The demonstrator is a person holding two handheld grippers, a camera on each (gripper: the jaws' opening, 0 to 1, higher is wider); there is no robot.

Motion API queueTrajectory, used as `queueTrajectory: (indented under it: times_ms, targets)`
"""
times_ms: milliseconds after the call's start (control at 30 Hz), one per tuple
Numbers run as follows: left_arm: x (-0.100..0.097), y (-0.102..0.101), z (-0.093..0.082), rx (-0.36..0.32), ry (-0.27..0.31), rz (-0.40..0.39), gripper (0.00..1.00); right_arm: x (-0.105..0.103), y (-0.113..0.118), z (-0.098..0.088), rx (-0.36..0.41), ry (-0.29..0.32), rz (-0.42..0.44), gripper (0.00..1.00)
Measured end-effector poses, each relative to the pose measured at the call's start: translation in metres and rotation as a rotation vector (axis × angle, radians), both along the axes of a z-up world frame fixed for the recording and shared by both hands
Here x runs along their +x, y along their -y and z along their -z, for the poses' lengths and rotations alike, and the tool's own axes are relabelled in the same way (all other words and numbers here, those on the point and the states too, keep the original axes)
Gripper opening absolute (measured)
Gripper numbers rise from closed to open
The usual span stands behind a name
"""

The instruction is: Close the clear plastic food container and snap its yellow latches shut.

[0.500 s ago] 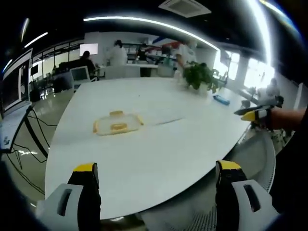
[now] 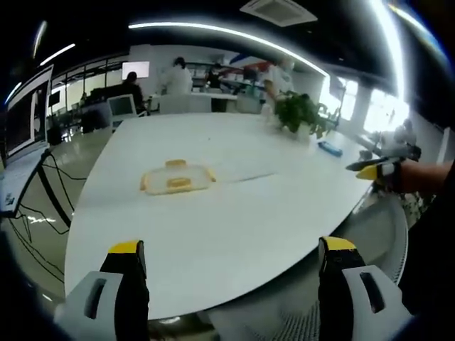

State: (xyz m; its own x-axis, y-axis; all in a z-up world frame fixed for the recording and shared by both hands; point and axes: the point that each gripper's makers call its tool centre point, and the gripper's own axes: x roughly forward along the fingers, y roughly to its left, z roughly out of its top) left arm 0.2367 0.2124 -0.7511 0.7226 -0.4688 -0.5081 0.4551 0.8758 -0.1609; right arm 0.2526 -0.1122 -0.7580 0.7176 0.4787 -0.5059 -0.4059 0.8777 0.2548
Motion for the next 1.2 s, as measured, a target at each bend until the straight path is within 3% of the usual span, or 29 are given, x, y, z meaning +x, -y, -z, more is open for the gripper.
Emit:
queueTrajectory:
  times_ms: [1200]
  targets:
    - [-0.002,-0.015,0.004,-0.007,-0.013,-0.027,0.99,0.002,-0.019,0.005,0.007,-0.028,-0.032,1.0]
